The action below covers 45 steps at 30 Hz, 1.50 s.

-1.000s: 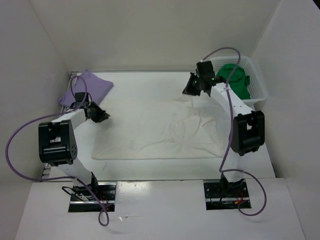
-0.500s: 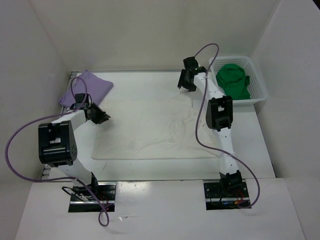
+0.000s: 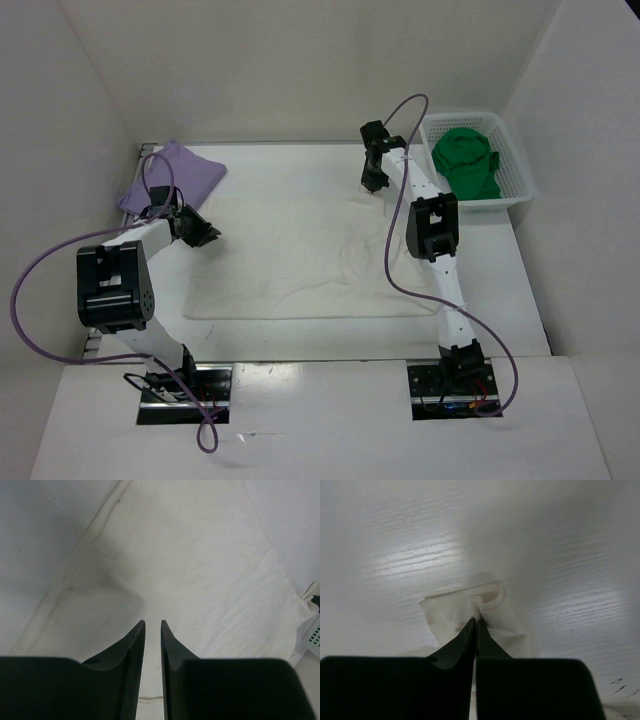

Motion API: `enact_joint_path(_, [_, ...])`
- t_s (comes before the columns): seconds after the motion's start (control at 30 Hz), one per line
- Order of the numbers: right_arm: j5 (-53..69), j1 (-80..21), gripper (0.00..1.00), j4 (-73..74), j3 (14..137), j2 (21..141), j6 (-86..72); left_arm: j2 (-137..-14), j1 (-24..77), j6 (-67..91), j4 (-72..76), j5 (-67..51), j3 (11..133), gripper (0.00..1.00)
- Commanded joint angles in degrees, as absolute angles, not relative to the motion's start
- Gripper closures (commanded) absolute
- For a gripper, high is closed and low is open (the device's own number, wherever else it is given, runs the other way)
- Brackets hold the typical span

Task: Fold and stack the t-shirts
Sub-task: Grap the side of the flattened tshirt furthest away from the robot with both arms

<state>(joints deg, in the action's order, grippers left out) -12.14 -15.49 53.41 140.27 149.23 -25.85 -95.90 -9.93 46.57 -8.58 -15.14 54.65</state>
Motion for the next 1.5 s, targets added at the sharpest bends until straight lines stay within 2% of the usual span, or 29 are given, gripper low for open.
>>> enact_joint_path(0.0, [-10.7,-16.2,1.0,53.2,137.6,141.2,-26.1,-95.5,-10.1,46.0,-7.0,-15.8,55.8,0.74])
enact_joint_path(0.07, [-10.0,-16.7,1.0,52.7,132.0,137.8,-26.1,-94.8,-10.1,46.0,-7.0,-15.8,55.8,0.74])
enact_joint_path(0.13, [-9.2,-16.7,1.0,47.2,124.5,128.7,-25.6,-94.2,-10.1,46.0,-7.0,-15.8,55.3,0.74])
enact_joint_path(0.17, [-9.2,-16.7,1.0,45.5,117.1,125.5,-26.3,-94.2,-10.1,46.0,-7.0,-15.8,55.3,0.74])
enact_joint_path(0.33, [-6.9,-18.0,1.0,40.0,97.9,107.2,-28.1,-92.3,-10.1,46.5,-7.0,-15.8,53.6,0.74])
enact_joint_path(0.47, [-1.6,-20.0,1.0,35.1,76.6,97.9,-32.9,-91.1,-10.1,46.5,-7.0,-15.8,52.5,0.74])
enact_joint_path(0.57, [1.8,-21.2,0.88,31.2,65.2,93.0,-36.6,-90.4,-10.1,46.5,-7.0,-15.8,51.9,0.74])
enact_joint_path(0.6, [2.9,-21.2,0.75,31.2,63.5,92.2,-37.2,-89.9,-10.1,46.0,-7.0,-15.8,51.4,0.74])
enact_joint_path(0.63, [3.8,-21.2,0.68,30.6,61.2,91.5,-37.2,-89.4,-10.1,46.0,-7.6,-15.8,51.4,0.74])
enact_joint_path(0.7, [4.5,-21.2,0.56,31.4,61.2,89.5,-37.2,-89.4,-10.1,46.0,-7.6,-15.8,51.4,0.74])
enact_joint_path(0.83, [2.2,-18.5,0.54,35.9,67.9,85.9,-33.9,-87.5,-10.1,45.4,-8.1,-15.3,50.3,0.73])
enact_joint_path(0.9, [2.2,-16.2,0.6,36.5,71.4,85.3,-32.4,-86.9,-10.1,45.4,-8.1,-15.3,50.3,0.73])
enact_joint_path(0.93, [1.4,-14.6,0.74,36.5,72.2,85.3,-31.9,-86.9,-10.1,45.4,-8.1,-14.8,50.3,0.73])
enact_joint_path(1.0, [-0.3,-14.1,0.85,36.5,72.9,87.1,-30.2,-86.4,-10.1,45.4,-8.1,-14.8,51.0,0.73])
enact_joint_path(1.07, [-0.4,-13.5,0.89,35.4,72.9,88.8,-29.7,-86.4,-10.1,45.4,-8.6,-14.1,51.6,0.73])
enact_joint_path(1.1, [1.6,-13.5,0.87,35.4,73.6,89.5,-28.1,-86.4,-10.1,45.4,-8.6,-14.1,52.1,0.73])
enact_joint_path(1.2, [3.0,-14.4,0.58,36.7,75.2,90.2,-27.1,-86.4,-10.1,45.4,-8.6,-13.5,52.1,0.73])
enact_joint_path(1.27, [3.0,-16.0,0.43,38.3,75.2,89.1,-25.8,-85.9,-10.1,45.4,-8.6,-13.5,52.1,0.72])
enact_joint_path(1.37, [3.0,-18.0,0.36,41.1,74.7,86.3,-23.2,-85.9,-10.1,45.4,-8.1,-13.5,52.1,0.72])
enact_joint_path(1.47, [0.7,-19.6,0.33,43.7,73.4,85.5,-21.4,-86.5,-10.1,45.4,-8.1,-13.5,52.1,0.72])
